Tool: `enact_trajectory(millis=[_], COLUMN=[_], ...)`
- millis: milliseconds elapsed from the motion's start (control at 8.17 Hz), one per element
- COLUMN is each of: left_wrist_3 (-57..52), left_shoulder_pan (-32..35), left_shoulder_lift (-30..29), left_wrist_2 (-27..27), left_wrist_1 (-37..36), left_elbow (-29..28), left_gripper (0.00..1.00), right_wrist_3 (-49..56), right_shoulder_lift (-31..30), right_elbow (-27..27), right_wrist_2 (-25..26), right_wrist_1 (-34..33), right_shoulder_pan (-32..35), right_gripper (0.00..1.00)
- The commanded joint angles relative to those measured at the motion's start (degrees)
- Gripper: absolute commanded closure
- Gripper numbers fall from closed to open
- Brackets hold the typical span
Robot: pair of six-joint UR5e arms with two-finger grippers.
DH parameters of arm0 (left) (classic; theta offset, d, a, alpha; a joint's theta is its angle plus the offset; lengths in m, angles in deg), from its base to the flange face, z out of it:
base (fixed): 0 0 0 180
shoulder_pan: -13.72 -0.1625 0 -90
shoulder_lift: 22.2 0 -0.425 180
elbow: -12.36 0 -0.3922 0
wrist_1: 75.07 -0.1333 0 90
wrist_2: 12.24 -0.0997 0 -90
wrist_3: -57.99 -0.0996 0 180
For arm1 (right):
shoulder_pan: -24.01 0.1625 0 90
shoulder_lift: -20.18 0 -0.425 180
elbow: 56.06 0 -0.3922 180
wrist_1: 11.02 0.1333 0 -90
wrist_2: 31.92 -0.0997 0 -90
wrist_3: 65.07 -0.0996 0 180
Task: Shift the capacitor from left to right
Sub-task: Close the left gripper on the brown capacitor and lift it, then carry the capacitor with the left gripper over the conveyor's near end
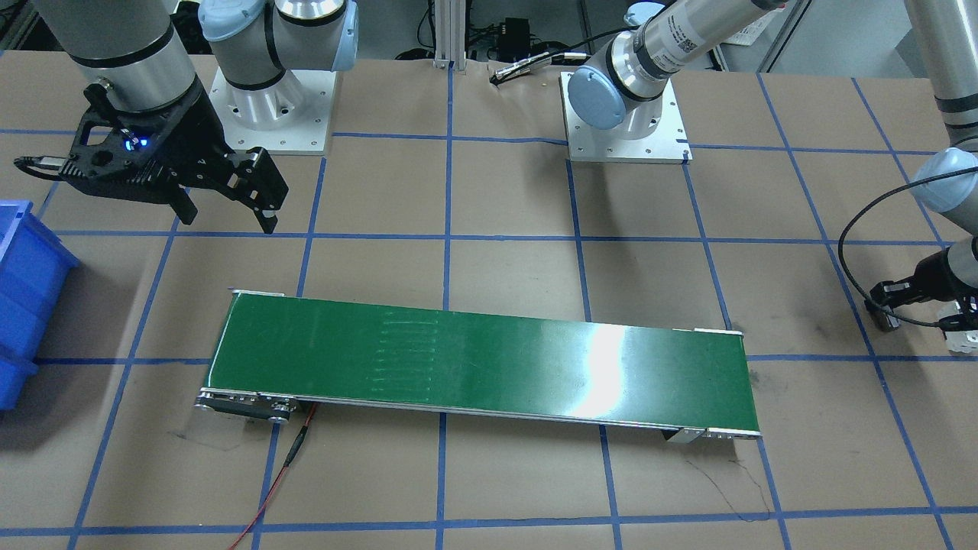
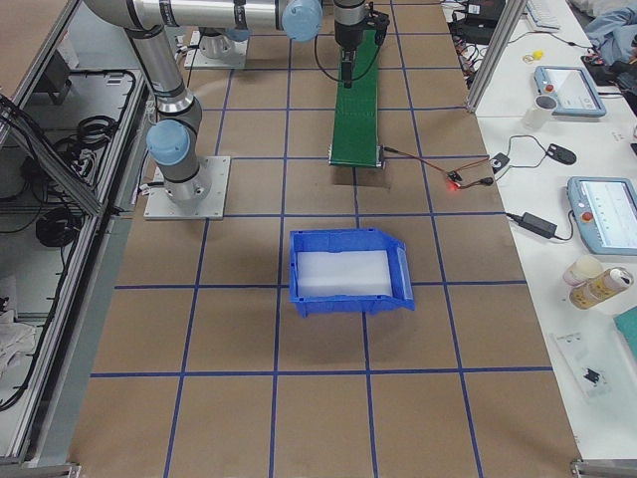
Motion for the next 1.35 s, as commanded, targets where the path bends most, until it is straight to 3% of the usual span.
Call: enact_trajectory(millis=[0, 122, 490, 735, 857, 980, 1224], left_wrist_3=[-2.3, -3.2, -2.5, -2.2, -2.5, -2.2, 0.8], left_shoulder_pan=[0.9, 2.3, 16.5, 23.9, 26.3, 27.4, 27.5], left_shoulder_lift=[5.4, 8.4, 14.5, 14.7, 14.4, 13.6, 11.1], left_wrist_2=[0.0, 0.2, 5.7, 6.4, 9.7, 15.0, 15.3], left_wrist_1=[3.0, 4.6, 10.0, 9.6, 9.3, 9.3, 8.6], left_elbow=[-0.2, -0.3, -0.6, -0.6, -0.7, -0.7, -0.6], left_gripper=[1.00, 1.00, 1.00, 1.00, 1.00, 1.00, 1.00], right_wrist_3=[0.0, 0.0, 0.0, 0.2, 0.1, 0.4, 0.2], right_shoulder_lift=[0.0, 0.0, -0.1, 0.0, 0.0, 0.0, -0.1], right_elbow=[0.0, 0.0, 0.0, 0.0, 0.0, 0.1, 0.0], right_wrist_2=[0.6, 0.7, 0.2, 0.0, 0.0, 0.2, 0.2], right_wrist_1=[0.0, -0.1, 0.0, 0.0, 0.0, 0.0, 0.0], right_shoulder_pan=[0.0, 0.0, 0.0, 0.0, 0.0, 0.0, 0.0], right_gripper=[0.00, 0.00, 0.00, 0.00, 0.00, 0.00, 0.00])
